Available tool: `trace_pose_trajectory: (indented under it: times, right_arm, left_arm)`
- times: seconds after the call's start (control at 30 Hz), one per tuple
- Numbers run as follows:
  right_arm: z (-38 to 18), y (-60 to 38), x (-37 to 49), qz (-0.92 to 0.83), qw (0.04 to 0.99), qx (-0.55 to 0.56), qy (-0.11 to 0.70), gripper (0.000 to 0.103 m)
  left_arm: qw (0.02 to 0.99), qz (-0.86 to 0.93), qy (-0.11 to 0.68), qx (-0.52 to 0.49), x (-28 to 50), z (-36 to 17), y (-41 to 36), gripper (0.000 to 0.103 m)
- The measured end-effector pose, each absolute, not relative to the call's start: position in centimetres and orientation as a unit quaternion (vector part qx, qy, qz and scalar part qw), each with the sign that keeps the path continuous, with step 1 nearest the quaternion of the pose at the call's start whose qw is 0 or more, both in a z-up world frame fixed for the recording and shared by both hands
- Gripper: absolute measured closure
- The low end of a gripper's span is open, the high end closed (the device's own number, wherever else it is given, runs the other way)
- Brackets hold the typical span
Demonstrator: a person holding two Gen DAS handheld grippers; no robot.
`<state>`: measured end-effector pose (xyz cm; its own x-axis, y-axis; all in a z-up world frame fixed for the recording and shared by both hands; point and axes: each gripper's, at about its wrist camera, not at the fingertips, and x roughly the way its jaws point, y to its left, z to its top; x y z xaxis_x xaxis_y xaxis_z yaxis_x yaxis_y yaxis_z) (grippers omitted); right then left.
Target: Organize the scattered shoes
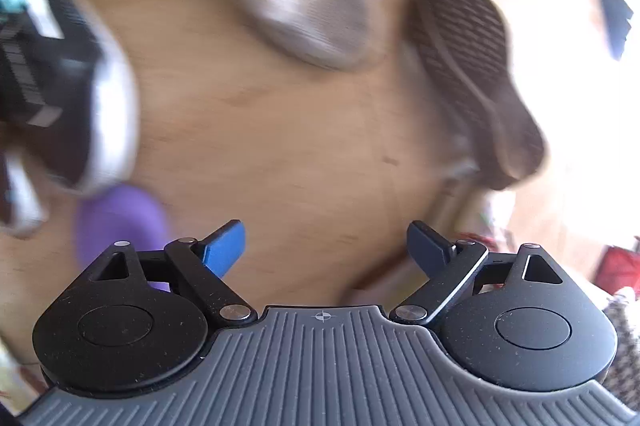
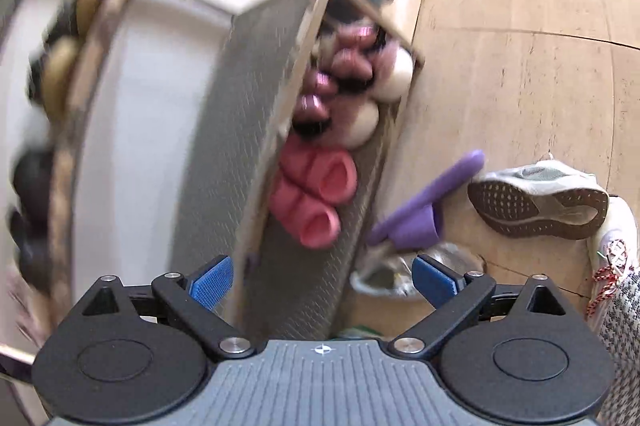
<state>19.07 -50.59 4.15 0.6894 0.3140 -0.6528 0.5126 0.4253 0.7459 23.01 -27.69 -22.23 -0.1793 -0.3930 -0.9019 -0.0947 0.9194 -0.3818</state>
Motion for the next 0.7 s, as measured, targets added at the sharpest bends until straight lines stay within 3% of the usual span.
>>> trace_pose_trajectory:
  times: [0.23,0.4,0.67,0.7]
  right_arm:
    - [3.7,-54.5,16.6,-0.074,0.723,0.590,0.353,0.005]
    - [3.7,-57.1,15.2,-0.089,0.729,0.595,0.326,0.004]
    - [3.8,-59.7,13.4,-0.091,0.726,0.613,0.297,0.004]
    - [3.6,-59.8,13.4,-0.091,0.724,0.615,0.300,0.004]
  left_arm:
    - [0.605,-0.129,0.726,-0.301,24.8,-21.4,-35.9,0.004]
    - [0.604,-0.100,0.715,-0.337,26.2,-23.0,-39.3,0.004]
    - [0.623,-0.056,0.733,-0.267,27.3,-27.4,-44.1,0.004]
    - [0.624,-0.051,0.738,-0.252,27.4,-27.9,-44.6,0.000]
